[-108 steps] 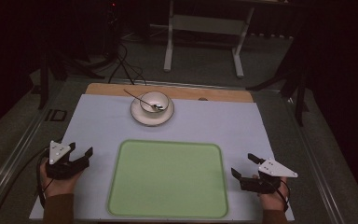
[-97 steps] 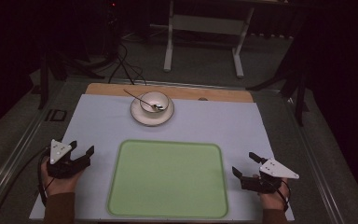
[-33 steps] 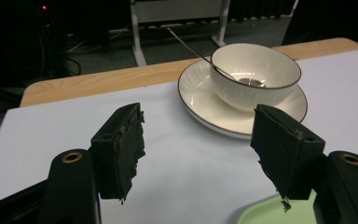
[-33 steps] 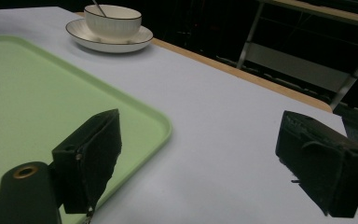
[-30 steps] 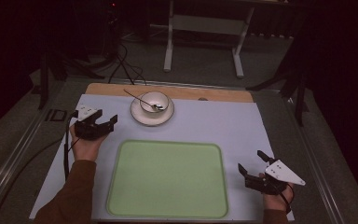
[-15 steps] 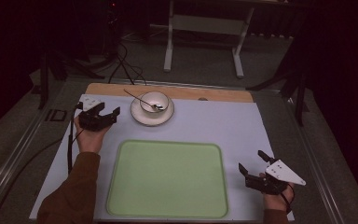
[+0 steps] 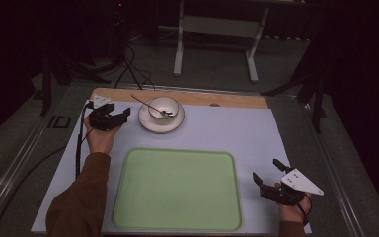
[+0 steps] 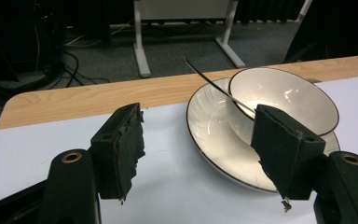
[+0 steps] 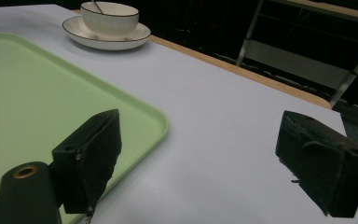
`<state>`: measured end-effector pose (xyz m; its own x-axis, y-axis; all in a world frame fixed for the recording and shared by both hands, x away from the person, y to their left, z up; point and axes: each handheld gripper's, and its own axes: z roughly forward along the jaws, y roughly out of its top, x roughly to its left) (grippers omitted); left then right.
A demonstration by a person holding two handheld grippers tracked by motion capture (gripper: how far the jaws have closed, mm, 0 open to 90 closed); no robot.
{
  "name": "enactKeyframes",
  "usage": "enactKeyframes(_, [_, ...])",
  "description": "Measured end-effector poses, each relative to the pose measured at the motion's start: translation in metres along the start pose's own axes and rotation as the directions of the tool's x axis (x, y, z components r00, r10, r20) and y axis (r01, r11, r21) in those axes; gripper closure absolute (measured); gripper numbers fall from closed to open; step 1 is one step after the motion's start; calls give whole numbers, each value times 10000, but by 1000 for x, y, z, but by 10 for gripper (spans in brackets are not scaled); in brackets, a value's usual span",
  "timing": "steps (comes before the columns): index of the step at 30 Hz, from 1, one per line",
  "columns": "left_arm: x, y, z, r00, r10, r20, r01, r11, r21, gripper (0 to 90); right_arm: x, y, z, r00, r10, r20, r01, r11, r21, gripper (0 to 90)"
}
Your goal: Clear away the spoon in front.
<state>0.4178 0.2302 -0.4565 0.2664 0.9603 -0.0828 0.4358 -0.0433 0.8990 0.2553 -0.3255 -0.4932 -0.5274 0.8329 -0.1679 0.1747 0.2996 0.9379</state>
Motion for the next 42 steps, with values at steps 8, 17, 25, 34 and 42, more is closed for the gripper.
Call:
enactKeyframes(8, [1,6,19,9994,-320,91,319,9994,121,335,-1,0,0,10000,50,-17,-50,10000,27,139])
enactKeyframes(17, [0,12,41,9973,-711,186,707,9972,254,339,0,-1,-1,10000,55,-71,-54,10000,74,139])
enactKeyframes(25, [-5,16,61,9970,-759,146,748,9949,681,366,-1,-1,1,9999,38,-166,-36,9999,126,139])
enactKeyframes(34, [-10,15,79,9940,-1090,-51,1091,9908,801,404,-2,-2,0,9999,45,-126,-43,9998,168,140])
enactKeyframes(42, [-12,15,87,9841,-1753,272,1732,9827,649,490,0,-2,3,9997,-112,-229,120,9993,352,140])
